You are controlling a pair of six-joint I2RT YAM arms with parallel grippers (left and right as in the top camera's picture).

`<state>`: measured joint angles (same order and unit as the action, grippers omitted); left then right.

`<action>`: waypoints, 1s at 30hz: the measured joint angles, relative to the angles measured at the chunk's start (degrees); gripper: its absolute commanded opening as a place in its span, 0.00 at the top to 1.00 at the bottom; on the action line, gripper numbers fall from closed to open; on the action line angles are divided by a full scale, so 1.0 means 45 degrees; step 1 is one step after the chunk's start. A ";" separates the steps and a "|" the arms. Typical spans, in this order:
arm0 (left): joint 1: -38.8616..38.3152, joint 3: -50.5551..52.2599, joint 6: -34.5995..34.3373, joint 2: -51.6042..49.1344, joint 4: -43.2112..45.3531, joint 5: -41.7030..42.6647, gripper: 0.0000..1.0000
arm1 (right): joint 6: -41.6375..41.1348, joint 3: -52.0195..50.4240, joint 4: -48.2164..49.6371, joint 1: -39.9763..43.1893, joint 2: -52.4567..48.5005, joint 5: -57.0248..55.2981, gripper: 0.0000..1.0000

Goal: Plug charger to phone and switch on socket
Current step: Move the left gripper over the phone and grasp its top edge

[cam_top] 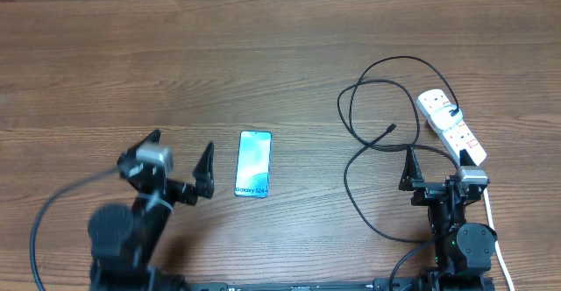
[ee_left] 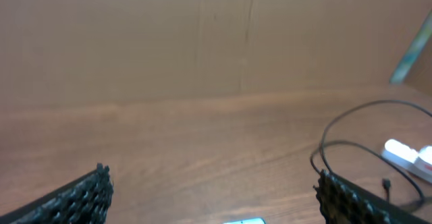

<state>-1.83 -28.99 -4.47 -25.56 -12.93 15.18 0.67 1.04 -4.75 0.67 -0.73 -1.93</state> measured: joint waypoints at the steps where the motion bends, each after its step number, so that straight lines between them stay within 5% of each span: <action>1: 0.0000 -0.0646 0.0005 -0.0792 -0.0680 0.0087 0.00 | 0.0000 0.0000 -0.0005 0.0000 0.0000 0.0000 0.00; 7: -0.0597 -0.4444 -0.0019 -0.4673 -0.4333 0.0068 0.00 | 0.0000 0.0005 -0.0005 0.0000 0.0000 0.0000 0.00; 13: -0.2730 -0.7490 -0.0699 -0.7728 -0.7266 -0.1831 0.00 | 0.0000 0.0000 0.0005 0.0000 0.0000 -0.0005 0.00; 19: -0.4673 -0.8140 -0.1025 -1.0059 -0.6951 -0.2516 0.01 | 0.0005 0.0005 0.0000 -0.0005 0.0000 0.0000 0.00; 30: -0.4877 -0.8150 -0.1681 -1.3153 -0.6994 -0.2234 0.00 | 0.0000 0.0000 0.0000 0.0000 0.0000 0.0000 0.00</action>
<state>-23.77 -65.67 -12.03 -84.75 -44.40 5.13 0.67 1.04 -4.75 0.67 -0.73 -1.93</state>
